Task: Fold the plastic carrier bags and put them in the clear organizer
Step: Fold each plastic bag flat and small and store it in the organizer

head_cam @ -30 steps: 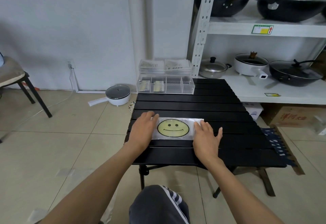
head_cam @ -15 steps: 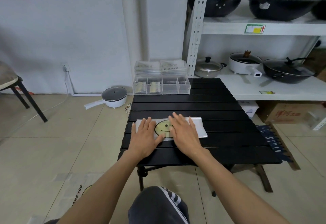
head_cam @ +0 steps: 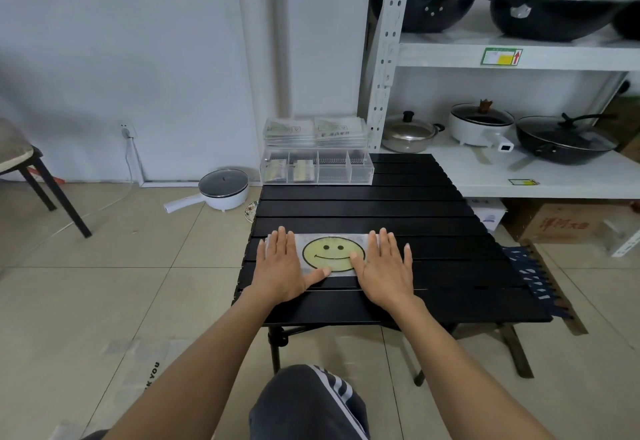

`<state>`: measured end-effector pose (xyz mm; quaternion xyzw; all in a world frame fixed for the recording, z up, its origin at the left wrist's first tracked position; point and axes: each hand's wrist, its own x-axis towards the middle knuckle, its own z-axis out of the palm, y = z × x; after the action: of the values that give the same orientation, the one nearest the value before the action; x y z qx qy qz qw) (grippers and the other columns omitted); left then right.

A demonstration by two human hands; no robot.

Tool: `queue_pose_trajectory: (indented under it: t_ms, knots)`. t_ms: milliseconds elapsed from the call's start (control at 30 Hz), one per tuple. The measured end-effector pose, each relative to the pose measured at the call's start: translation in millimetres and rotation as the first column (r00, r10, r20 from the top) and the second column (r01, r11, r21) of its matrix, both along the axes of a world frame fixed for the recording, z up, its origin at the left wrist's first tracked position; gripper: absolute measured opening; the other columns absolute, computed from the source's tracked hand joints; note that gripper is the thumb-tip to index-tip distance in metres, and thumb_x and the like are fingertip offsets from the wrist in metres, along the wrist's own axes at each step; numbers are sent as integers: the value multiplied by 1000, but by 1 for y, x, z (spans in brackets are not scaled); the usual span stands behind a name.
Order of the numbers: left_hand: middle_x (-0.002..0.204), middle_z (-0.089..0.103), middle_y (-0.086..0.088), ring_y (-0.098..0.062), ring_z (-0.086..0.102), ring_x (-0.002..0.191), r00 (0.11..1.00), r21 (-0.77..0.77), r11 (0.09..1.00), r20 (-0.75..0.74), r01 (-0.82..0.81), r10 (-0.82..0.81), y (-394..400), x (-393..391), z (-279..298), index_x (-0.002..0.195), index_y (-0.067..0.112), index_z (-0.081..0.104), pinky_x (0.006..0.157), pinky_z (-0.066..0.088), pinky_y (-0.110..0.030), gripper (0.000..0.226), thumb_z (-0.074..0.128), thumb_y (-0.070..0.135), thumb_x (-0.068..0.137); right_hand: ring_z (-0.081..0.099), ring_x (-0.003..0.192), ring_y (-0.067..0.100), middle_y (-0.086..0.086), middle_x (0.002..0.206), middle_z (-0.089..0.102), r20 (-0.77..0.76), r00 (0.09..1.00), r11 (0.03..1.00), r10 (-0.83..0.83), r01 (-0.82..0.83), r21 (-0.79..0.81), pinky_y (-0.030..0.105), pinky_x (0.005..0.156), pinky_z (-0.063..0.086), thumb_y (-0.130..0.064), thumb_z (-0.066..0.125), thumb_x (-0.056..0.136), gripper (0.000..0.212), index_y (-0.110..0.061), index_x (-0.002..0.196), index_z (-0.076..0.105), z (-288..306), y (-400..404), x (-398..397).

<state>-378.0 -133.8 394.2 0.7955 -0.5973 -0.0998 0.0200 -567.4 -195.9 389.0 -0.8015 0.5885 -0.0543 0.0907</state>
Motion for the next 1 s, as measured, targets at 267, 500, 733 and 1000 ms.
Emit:
queue_pose_trajectory:
  t_ms: [267,500,733,1000]
  knots:
    - [159,-17,-11,-25,-15,147,995,-2,999,-89,46,-46,6,6,13,151,8,-12,119,-6,-45,115,34,82,77,-7,150,20,7,163,-3,16,1000,1000,5,-5,-23,45,121,-6,-57,13,99,72,-14,156,2,-2,1,-1]
    - [157,19,-6,-26,19,143,806,-73,821,258,566,-533,23,10,31,145,16,31,119,13,-39,60,46,44,93,-5,150,21,7,163,-1,27,1000,1000,1,-1,-22,45,121,-5,-56,15,99,71,-15,156,4,-1,2,-1]
    - [134,47,-16,-31,51,116,657,112,773,460,625,-597,-1,-19,34,134,2,42,95,49,-42,51,60,6,86,-5,150,21,7,163,-1,16,1000,1000,-1,1,-26,46,121,-4,-56,15,100,70,-15,156,4,0,2,-1]
    - [129,50,-16,-30,52,111,774,-29,846,422,532,-472,5,-30,30,131,3,43,78,52,-39,40,51,7,93,-5,150,21,8,163,-5,104,995,1000,-1,4,-27,47,121,-5,-59,14,99,70,-19,156,4,2,2,-2]
